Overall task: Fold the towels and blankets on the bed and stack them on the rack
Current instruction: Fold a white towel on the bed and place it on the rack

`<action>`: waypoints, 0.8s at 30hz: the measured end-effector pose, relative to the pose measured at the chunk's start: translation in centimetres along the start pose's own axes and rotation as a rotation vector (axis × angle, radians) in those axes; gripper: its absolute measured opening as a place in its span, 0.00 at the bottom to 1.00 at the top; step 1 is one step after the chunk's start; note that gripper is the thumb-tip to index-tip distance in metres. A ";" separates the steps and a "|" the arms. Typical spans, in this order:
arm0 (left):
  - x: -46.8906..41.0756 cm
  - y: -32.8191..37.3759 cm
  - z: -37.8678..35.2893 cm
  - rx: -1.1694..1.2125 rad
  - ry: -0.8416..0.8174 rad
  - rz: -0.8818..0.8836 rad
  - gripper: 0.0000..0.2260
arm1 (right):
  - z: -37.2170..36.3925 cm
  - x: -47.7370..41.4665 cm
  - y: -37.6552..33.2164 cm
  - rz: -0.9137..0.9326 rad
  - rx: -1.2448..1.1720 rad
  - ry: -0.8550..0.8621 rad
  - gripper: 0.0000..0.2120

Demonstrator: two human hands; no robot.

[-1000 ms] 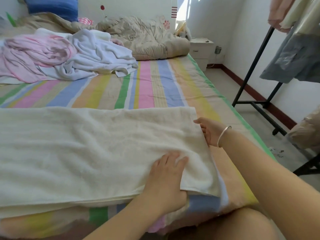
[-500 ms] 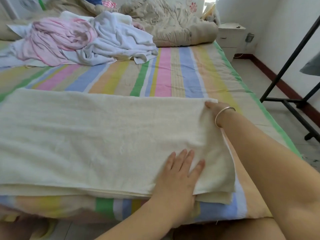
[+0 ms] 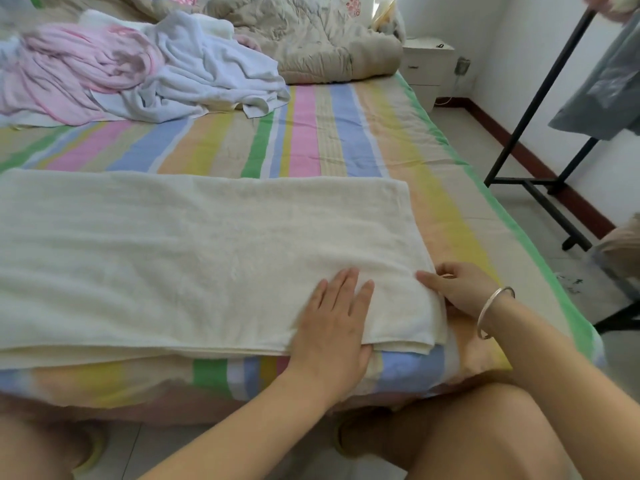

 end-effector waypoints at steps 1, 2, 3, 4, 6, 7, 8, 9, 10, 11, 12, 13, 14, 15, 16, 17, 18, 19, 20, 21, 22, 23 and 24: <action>0.3 -0.4 0.3 -0.019 0.014 0.012 0.34 | 0.0 0.6 0.5 -0.017 -0.008 0.043 0.13; 1.0 -1.1 0.5 -0.023 0.014 0.041 0.33 | -0.2 1.1 0.8 -0.034 -0.018 0.072 0.14; 1.8 -2.0 0.8 -0.018 0.022 0.070 0.34 | -0.5 1.6 1.0 -0.049 0.001 0.104 0.15; 2.5 -3.0 1.0 -0.016 0.043 0.096 0.34 | -0.6 1.8 1.1 -0.056 0.067 0.137 0.16; 4.1 -5.0 1.5 -0.035 0.081 0.136 0.34 | -0.8 2.4 0.8 -0.070 0.233 0.190 0.20; 4.8 -5.7 1.7 -0.045 0.098 0.146 0.34 | -1.0 2.9 0.5 -0.083 0.276 0.207 0.22; 5.3 -6.2 1.8 -0.054 0.111 0.151 0.34 | -1.1 3.3 0.1 -0.094 0.289 0.211 0.23; 5.5 -6.5 1.6 -0.065 0.114 0.153 0.34 | -1.4 3.7 -0.1 -0.101 0.281 0.208 0.24; 5.7 -6.7 1.4 -0.074 0.117 0.151 0.34 | -1.6 4.2 -0.3 -0.110 0.259 0.211 0.24; 5.8 -6.7 1.1 -0.079 0.114 0.153 0.34 | -1.7 4.4 -0.2 -0.126 0.219 0.218 0.25; 5.8 -6.7 0.9 -0.082 0.116 0.153 0.34 | -1.9 4.7 0.0 -0.142 0.171 0.230 0.26; 5.8 -6.6 0.9 -0.077 0.122 0.149 0.33 | -1.9 5.0 0.3 -0.155 0.124 0.245 0.26; 5.8 -6.6 1.0 -0.070 0.127 0.145 0.33 | -2.1 5.3 0.6 -0.155 0.083 0.257 0.26; 5.9 -6.5 1.2 -0.054 0.128 0.139 0.32 | -2.3 5.5 0.8 -0.145 0.056 0.263 0.26; 6.0 -6.5 1.5 -0.039 0.134 0.122 0.32 | -2.6 5.9 0.9 -0.127 0.043 0.267 0.26; 6.2 -6.4 1.7 -0.026 0.144 0.095 0.30 | -2.8 6.3 0.9 -0.112 0.039 0.271 0.26; 6.3 -6.4 1.9 -0.015 0.155 0.063 0.29 | -3.0 6.7 0.8 -0.100 0.032 0.277 0.25; 6.5 -6.5 2.1 -0.003 0.159 0.035 0.29 | -3.0 6.9 0.9 -0.093 0.023 0.290 0.25; 6.7 -6.6 2.3 0.003 0.166 0.010 0.31 | -3.0 7.0 1.0 -0.092 0.012 0.304 0.23; 6.8 -6.9 2.5 -0.001 0.173 -0.006 0.33 | -2.9 7.0 1.2 -0.093 -0.002 0.318 0.22; 7.1 -7.3 2.9 -0.019 0.188 -0.011 0.35 | -2.9 7.1 1.2 -0.088 -0.026 0.332 0.20; 7.2 -7.5 3.5 -0.042 0.215 -0.018 0.35 | -2.8 7.1 1.4 -0.087 -0.049 0.352 0.20; 7.2 -7.4 4.2 -0.066 0.264 -0.037 0.35 | -2.8 7.1 1.6 -0.085 -0.062 0.371 0.19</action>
Point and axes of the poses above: each hand's wrist, its own x-axis away from the middle knuckle, its own z-axis out of the back of the hand, y = z × x, the point moved 6 cm from there along -x, towards the middle knuckle, and after that the axes turned 14 degrees about x, right-handed, at the moved point
